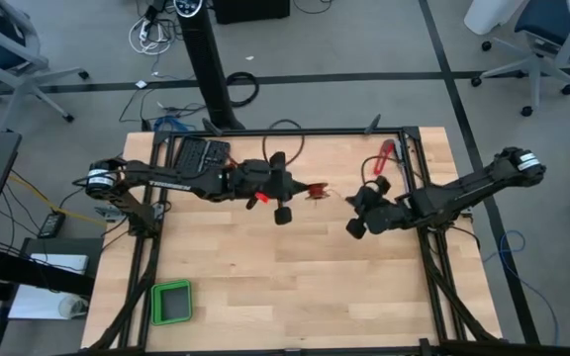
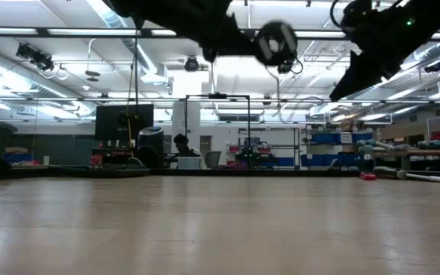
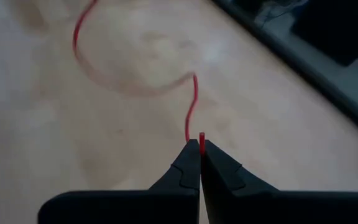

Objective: Coil cords
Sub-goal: Uncoil the red wire from the black spool

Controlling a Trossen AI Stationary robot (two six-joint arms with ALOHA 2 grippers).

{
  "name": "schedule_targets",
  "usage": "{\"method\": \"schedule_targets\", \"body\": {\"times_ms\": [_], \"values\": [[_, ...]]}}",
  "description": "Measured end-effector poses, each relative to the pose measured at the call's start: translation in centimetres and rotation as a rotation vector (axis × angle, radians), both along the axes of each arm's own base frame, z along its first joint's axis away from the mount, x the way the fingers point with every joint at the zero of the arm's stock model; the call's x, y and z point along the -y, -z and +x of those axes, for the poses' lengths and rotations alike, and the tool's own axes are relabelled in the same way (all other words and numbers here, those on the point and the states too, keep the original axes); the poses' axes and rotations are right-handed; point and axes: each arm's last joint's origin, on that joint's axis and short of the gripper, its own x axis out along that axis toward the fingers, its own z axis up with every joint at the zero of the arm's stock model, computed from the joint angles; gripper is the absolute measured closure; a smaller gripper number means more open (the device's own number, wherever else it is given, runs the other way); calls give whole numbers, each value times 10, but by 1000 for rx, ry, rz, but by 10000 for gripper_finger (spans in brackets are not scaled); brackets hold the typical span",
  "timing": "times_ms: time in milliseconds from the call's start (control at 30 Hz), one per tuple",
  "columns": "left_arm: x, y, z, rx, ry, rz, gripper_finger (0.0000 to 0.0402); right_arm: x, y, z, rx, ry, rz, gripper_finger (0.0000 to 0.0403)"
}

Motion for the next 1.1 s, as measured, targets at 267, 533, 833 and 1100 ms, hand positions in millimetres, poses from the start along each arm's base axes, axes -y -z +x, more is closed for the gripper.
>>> {"method": "schedule_targets", "body": {"times_ms": [267, 533, 833, 1100], "values": [[-7, -2, 7, 89, -186, 80, 401, -20, -1, 42, 162, -319, 55, 403], [-9, 32, 7, -205, -221, 231, 401, -25, -31, 39, 343, -513, 32, 403], [-8, 56, -5, -493, -191, 296, 401, -24, -76, -3, 514, -450, -109, 403], [-1, 69, -16, -657, -27, 217, 401, -12, -71, -46, 369, -80, -236, 403]]}}
